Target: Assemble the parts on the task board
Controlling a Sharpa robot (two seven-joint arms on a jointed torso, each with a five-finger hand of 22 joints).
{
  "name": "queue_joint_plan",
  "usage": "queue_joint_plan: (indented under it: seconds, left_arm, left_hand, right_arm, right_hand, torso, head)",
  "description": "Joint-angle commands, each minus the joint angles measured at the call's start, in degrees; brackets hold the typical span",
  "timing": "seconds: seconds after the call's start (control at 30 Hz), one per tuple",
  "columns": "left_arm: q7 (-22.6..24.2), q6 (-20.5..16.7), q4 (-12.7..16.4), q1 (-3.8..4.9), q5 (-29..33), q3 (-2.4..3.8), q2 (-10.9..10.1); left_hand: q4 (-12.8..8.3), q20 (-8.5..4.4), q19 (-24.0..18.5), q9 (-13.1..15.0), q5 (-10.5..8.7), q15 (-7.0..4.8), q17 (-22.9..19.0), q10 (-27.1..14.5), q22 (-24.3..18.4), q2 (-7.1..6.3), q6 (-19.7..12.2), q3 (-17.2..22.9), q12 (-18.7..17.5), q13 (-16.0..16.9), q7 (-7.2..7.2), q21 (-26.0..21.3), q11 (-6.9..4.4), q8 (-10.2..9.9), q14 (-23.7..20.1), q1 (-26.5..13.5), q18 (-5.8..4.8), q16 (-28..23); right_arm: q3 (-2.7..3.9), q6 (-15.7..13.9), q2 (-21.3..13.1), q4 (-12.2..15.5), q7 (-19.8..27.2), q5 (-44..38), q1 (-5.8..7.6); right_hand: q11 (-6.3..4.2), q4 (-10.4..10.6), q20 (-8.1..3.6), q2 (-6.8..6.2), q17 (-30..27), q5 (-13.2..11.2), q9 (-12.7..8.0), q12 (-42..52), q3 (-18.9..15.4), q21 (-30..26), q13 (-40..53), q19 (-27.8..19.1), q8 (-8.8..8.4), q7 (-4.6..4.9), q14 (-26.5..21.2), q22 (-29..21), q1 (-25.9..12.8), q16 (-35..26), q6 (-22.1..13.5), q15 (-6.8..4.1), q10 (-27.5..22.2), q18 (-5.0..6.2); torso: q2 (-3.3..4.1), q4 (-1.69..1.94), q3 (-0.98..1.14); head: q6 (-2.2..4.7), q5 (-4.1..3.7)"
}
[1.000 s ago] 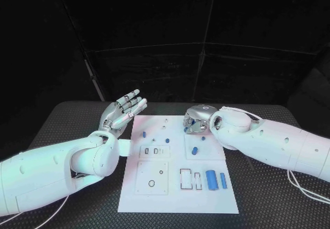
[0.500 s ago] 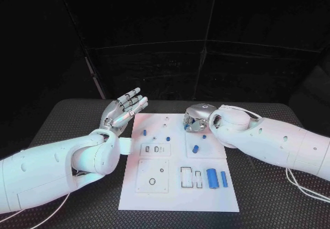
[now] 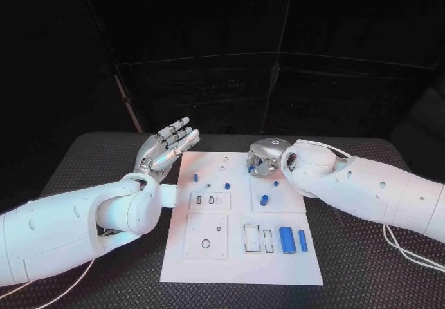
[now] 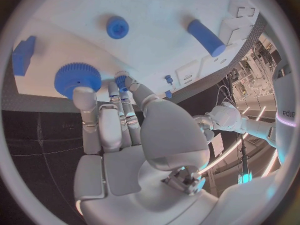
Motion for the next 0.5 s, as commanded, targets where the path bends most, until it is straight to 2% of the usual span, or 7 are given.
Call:
queue_joint_plan:
  seconds: [0.03,0.3,0.4,0.5]
  left_arm:
    - [0.6,0.7,0.2,0.14,-0.5,0.06,0.0]
    - [0.6,0.7,0.3,0.18,-0.5,0.06,-0.3]
    - [0.5,0.7,0.3,0.19,-0.5,0.06,-0.3]
    - [0.5,0.7,0.4,0.2,-0.5,0.06,-0.3]
  left_hand:
    - [-0.2,0.01,0.4,0.1,0.38,-0.1,0.1,0.3,0.0,0.35,0.4,0.2,0.2,0.1,8.22,0.3,0.11,0.3,0.3,0.4,0.73,0.2]
    - [-0.3,0.01,0.5,0.1,0.38,-0.1,0.1,0.2,0.1,0.4,0.5,0.3,0.2,0.0,8.24,0.4,0.12,0.3,0.4,0.5,0.72,0.2]
    - [-0.3,0.0,0.6,0.1,0.38,-0.1,0.1,0.1,0.1,0.41,0.4,0.3,0.2,0.0,8.24,0.4,0.13,0.3,0.4,0.4,0.72,0.2]
    - [-0.3,0.0,0.6,0.1,0.38,-0.1,0.1,0.1,0.1,0.41,0.4,0.3,0.2,0.0,8.24,0.4,0.13,0.3,0.4,0.4,0.72,0.2]
  right_arm:
    - [-0.14,-0.3,0.0,0.1,0.4,-0.5,-0.11]
    - [-0.11,-8.2,-1.2,2.5,0.7,0.4,-0.12]
    - [-0.1,-10.0,-1.2,2.9,0.3,0.5,-0.11]
    - [-0.09,-11.7,-0.5,2.7,-0.1,0.5,-0.1]
  right_hand:
    - [0.08,0.1,0.05,-0.07,0.0,0.1,0.0,0.2,0.9,0.5,0.0,0.1,0.02,-0.15,1.8,0.2,0.2,0.4,0.5,-0.33,0.4,-0.36]
    - [0.04,0.2,0.05,-0.49,0.2,0.3,0.0,0.2,2.7,1.2,0.0,0.2,-0.07,-0.19,1.8,1.0,0.1,0.7,0.9,-0.34,0.7,-0.46]
    - [0.02,0.2,0.05,-0.55,0.2,0.3,0.0,0.2,3.0,1.3,0.0,0.2,-0.07,-0.19,1.8,1.1,0.1,0.8,1.0,-0.34,0.7,-0.47]
    - [0.01,0.4,0.06,-0.73,0.3,0.1,0.0,0.2,3.5,1.5,0.0,0.2,-0.06,-0.21,1.8,1.3,-0.1,0.9,1.2,-0.35,0.8,-0.49]
  torso:
    - [-0.02,-0.08,-0.01]
    - [-0.05,-0.09,-0.01]
    - [0.16,-0.05,-0.04]
    - [0.23,0.02,-0.02]
  head:
    - [-0.01,0.05]
    - [0.42,0.05]
    - [0.8,0.02]
    - [0.91,0.05]
